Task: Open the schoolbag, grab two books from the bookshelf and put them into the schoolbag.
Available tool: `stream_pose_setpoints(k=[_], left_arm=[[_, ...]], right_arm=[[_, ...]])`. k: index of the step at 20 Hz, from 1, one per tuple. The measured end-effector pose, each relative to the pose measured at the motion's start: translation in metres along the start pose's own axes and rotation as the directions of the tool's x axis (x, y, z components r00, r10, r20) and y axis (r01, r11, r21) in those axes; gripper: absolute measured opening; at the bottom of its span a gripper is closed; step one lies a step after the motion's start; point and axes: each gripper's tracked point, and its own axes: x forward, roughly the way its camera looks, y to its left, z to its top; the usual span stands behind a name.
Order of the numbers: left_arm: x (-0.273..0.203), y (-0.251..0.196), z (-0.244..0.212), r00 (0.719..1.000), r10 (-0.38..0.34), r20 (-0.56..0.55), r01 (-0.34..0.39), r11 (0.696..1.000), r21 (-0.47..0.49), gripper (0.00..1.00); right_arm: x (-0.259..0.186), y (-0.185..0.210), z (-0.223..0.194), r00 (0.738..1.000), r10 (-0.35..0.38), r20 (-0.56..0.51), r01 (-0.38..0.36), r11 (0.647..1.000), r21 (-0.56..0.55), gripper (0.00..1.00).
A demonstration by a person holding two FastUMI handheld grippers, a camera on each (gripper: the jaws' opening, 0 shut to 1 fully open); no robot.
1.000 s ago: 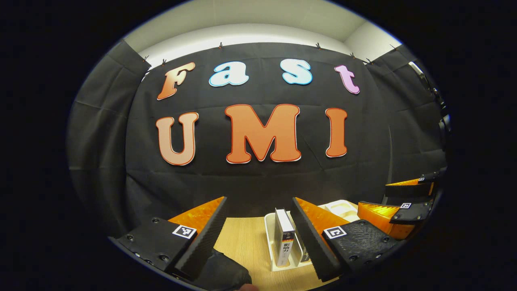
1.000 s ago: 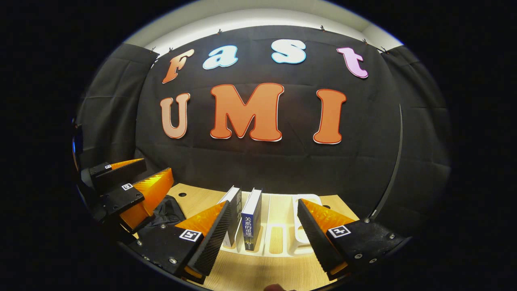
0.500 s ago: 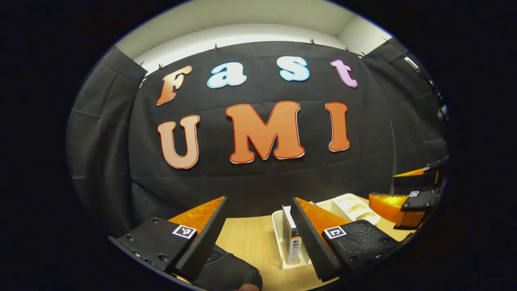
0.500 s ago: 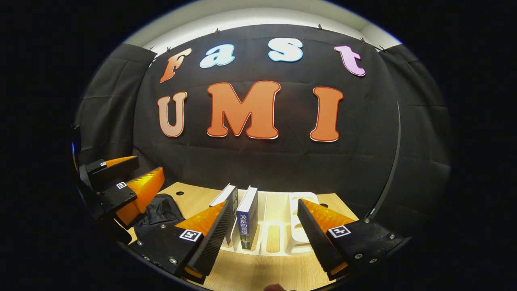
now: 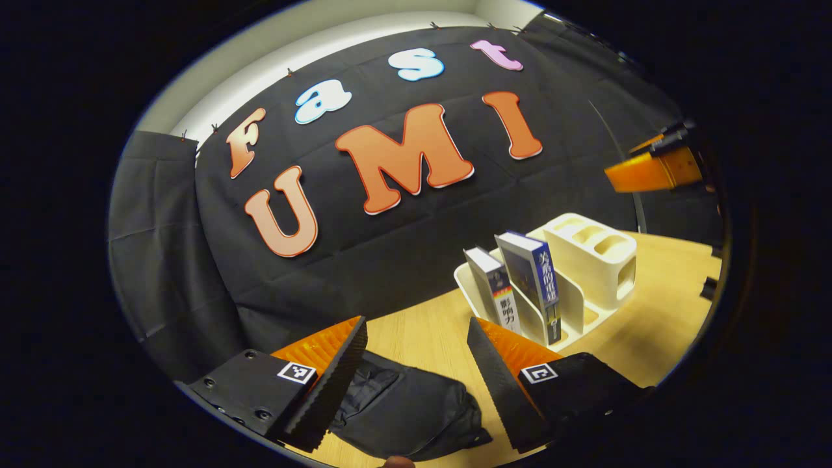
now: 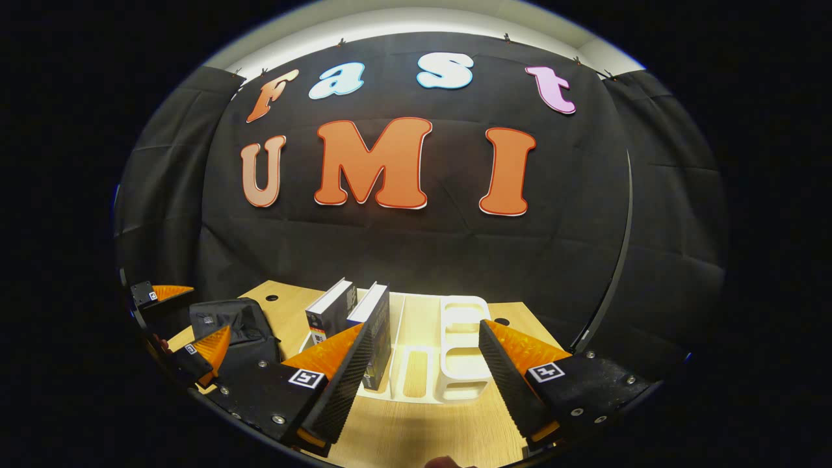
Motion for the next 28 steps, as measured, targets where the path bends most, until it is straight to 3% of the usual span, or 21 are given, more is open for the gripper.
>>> stream_pose_setpoints(k=[8,16,24,28], left_arm=[[0.005,-0.013,-0.096,0.985,0.043,-0.165,-0.002,0.971,0.241,0.98],[0.001,-0.021,-0.182,0.941,0.080,-0.328,0.049,0.929,0.367,0.98],[0.010,-0.006,-0.203,0.910,0.192,-0.367,-0.003,0.889,0.458,0.97],[0.032,0.001,-0.208,0.890,0.202,-0.408,0.024,0.874,0.485,0.95]], right_arm=[[0.002,-0.006,-0.023,0.998,0.042,-0.043,-0.043,0.999,-0.023,0.98],[0.001,-0.007,-0.030,0.994,0.091,-0.054,-0.093,0.994,-0.048,0.98],[-0.019,-0.006,-0.040,0.986,0.158,-0.059,-0.162,0.984,-0.071,0.98],[-0.022,-0.006,-0.042,0.984,0.167,-0.062,-0.171,0.983,-0.063,0.98]])
